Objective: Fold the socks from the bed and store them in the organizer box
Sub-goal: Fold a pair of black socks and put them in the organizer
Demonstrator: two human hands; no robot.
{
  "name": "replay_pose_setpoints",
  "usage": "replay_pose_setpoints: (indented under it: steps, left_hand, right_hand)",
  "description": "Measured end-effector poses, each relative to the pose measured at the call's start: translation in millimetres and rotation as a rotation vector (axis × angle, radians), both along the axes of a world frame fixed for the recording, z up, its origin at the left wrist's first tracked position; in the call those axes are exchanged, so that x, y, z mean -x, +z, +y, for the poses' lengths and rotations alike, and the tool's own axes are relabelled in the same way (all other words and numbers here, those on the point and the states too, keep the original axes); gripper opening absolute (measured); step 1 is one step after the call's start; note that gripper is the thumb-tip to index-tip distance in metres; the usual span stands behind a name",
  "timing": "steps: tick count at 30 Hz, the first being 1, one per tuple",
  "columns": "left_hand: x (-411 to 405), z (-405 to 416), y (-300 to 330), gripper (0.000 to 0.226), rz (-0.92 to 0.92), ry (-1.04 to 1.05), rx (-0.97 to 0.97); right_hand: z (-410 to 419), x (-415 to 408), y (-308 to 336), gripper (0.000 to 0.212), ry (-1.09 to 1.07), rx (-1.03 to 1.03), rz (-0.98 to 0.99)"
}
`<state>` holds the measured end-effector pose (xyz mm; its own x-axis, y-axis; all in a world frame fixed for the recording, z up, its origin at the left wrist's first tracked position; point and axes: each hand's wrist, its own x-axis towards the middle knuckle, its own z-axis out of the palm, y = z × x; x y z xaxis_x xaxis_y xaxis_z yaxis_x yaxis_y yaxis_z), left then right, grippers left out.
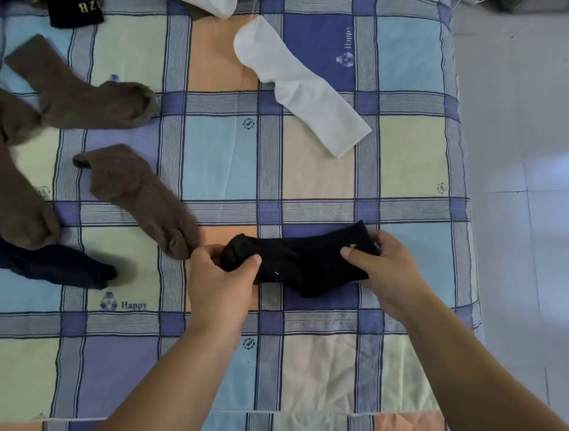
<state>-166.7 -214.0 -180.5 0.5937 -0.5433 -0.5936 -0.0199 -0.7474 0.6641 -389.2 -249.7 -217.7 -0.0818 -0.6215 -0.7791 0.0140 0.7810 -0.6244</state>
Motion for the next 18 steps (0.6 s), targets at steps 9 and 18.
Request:
replay_pose_setpoints:
  steps: [9,18]
  left_hand:
    - [45.7,-11.1,19.9,0.035,-0.195,-0.229,0.206]
    - [97.3,-9.3,11.1,0.041,0.0,-0.691,0.09]
  right_hand:
    - [7.4,-3.0,-8.1,0.009,-0.085,-0.015,-0.046]
    - [2.6,9.9,0.1,0.067,-0.283,-0.158,-0.415]
